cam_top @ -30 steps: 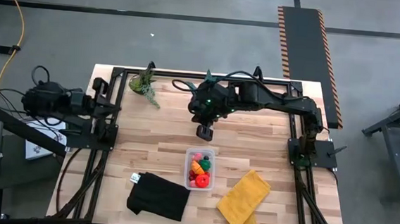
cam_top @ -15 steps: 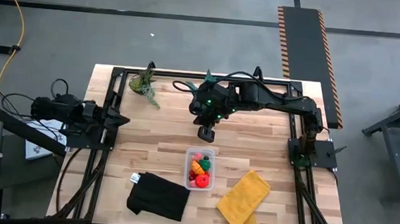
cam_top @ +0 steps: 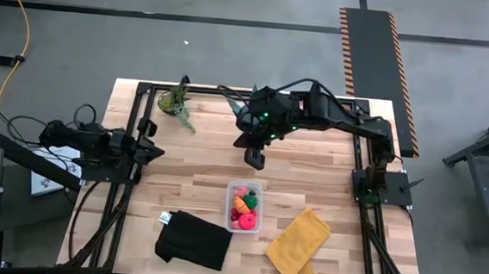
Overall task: Pick and placing Produce into tupperware
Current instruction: Return to Home Position
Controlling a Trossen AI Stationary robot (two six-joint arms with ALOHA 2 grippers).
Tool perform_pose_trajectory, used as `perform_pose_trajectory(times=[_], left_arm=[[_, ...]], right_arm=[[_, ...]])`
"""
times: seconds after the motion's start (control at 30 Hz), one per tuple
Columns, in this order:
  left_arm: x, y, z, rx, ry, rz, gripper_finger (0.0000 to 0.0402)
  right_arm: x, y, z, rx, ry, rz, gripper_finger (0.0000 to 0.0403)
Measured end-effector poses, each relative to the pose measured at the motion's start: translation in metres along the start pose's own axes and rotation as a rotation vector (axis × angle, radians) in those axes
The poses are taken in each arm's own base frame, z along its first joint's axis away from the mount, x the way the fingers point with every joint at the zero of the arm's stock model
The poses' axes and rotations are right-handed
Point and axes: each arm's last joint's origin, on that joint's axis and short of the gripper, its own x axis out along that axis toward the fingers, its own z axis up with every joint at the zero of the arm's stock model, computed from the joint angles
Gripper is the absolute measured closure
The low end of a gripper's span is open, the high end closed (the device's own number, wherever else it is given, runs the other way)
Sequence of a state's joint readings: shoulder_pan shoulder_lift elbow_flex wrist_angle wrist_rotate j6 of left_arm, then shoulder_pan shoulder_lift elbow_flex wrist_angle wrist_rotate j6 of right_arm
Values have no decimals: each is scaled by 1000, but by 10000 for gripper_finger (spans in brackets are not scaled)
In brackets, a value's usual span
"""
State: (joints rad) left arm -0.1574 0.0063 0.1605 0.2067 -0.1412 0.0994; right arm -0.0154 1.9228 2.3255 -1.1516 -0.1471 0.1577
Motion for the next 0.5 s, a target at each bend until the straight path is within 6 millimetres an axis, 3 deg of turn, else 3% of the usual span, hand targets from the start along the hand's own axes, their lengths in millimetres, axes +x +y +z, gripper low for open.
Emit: perform_pose_trajectory(times=[0.5], left_arm=[[-2, -4, -41, -121, 23, -21, 401]], right_arm=[[-25, -1, 5, 25, -67, -32, 403]])
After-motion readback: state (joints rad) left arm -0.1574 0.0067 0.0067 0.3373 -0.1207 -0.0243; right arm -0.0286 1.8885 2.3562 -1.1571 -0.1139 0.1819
